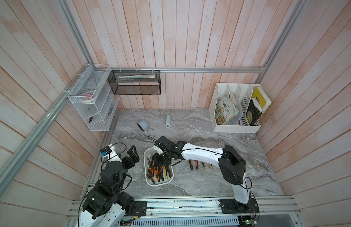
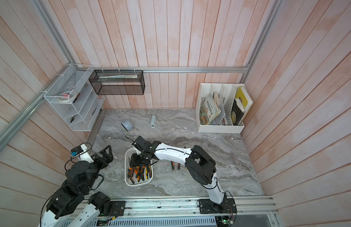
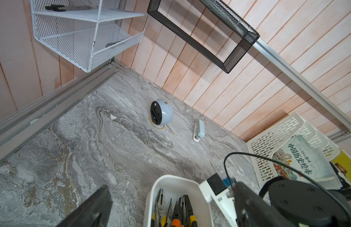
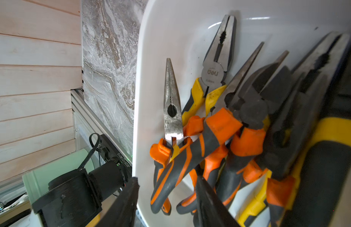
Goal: Take the pliers out of the storage box
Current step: Pick up the pliers from the storage box.
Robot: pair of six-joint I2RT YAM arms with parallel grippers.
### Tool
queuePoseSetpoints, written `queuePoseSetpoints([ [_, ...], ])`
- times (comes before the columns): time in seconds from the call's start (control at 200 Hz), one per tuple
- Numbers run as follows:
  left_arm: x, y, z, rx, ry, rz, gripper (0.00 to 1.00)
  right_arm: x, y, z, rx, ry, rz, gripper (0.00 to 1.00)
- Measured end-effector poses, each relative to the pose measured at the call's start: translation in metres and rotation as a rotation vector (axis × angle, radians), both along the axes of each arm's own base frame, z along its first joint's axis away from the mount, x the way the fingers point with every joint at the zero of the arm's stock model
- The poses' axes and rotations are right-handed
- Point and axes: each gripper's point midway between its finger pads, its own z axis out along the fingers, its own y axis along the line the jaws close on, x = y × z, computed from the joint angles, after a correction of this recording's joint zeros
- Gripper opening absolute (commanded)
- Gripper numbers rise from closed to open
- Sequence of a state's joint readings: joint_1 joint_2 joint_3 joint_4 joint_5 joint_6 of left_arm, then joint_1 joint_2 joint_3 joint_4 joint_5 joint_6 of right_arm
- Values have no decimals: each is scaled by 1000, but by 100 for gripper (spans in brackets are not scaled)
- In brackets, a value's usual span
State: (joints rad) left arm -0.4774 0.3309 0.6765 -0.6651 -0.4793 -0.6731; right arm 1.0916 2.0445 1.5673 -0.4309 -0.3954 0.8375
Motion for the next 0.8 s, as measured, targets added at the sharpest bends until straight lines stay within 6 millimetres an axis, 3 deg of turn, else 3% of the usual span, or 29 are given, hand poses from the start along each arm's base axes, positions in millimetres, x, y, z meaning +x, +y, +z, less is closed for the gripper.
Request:
queuePoseSetpoints([
  [0.36, 7, -8, -10, 30, 51, -27, 100, -10, 5, -19, -30, 31, 21, 46],
  [0.46, 10, -13, -15, 43, 75, -46, 100, -9, 7, -23, -40, 33, 24, 36],
  [0.62, 12, -18, -19, 49, 92, -68, 100, -8, 4, -23, -72, 41, 22, 11],
  [0.8, 12, -19, -18, 49, 90, -73, 100, -1, 5, -17, -80, 1, 19, 2],
])
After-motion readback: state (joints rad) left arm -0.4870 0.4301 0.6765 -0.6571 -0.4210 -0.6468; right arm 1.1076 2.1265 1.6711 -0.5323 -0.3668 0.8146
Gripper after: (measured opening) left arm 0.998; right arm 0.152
